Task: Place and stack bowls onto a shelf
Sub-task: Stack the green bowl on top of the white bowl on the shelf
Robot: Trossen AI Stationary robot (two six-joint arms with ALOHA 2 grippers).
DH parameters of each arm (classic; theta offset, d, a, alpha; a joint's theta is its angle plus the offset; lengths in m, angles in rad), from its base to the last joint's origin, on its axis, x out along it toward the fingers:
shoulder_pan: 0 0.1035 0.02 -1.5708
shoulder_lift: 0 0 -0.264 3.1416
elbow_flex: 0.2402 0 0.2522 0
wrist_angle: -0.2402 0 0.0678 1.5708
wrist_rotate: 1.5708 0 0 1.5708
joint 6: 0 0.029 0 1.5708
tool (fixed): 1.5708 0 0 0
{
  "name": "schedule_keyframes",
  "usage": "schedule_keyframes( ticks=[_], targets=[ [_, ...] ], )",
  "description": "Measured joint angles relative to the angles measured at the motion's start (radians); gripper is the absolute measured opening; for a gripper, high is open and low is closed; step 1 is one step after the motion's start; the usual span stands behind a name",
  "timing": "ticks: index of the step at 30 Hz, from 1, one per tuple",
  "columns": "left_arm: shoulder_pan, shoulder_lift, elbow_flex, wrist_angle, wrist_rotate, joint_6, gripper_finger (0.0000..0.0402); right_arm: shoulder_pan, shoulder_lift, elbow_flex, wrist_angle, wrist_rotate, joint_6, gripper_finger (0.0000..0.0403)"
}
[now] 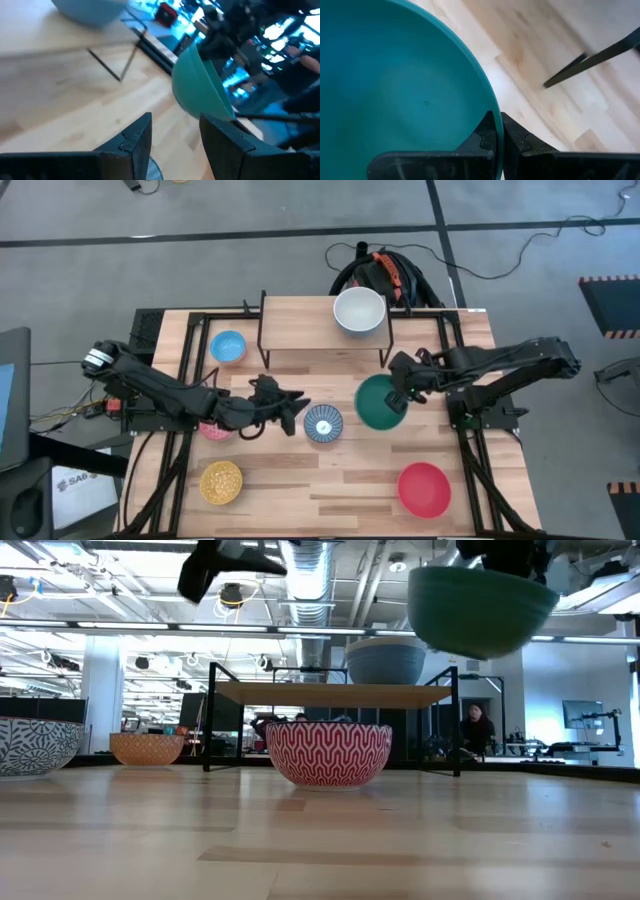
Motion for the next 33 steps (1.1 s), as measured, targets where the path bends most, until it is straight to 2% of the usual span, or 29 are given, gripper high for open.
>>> schedule_keyframes(
  ticks=[6, 12, 16, 20, 25, 33],
  targets=[
    [0.072, 0.0, 0.126, -0.164, 0.017, 0.03, 0.0168, -0.026, 0.0, 0.042, -0.009, 0.043, -0.065, 0.0024],
    [0.125, 0.0, 0.18, -0.16, 0.034, 0.105, 0.0207, -0.046, 0.0, 0.085, -0.019, 0.1, -0.176, 0.0025],
    [0.151, 0.001, 0.188, -0.162, 0.044, 0.105, 0.0212, -0.07, 0.0, 0.126, -0.015, 0.125, -0.276, 0.0026],
    [0.172, 0.064, 0.217, -0.137, 0.019, 0.116, 0.0208, -0.114, 0.0, 0.149, 0.004, 0.125, -0.389, 0.0025],
    [0.199, 0.194, 0.334, -0.132, 0.026, 0.169, 0.0206, -0.18, 0.0, 0.161, 0.024, 0.124, -0.515, 0.0026],
    [0.249, 0.329, 0.578, -0.313, 0.045, 0.178, 0.0206, -0.248, 0.0, 0.161, 0.073, 0.122, -0.606, 0.0028]
  ],
)
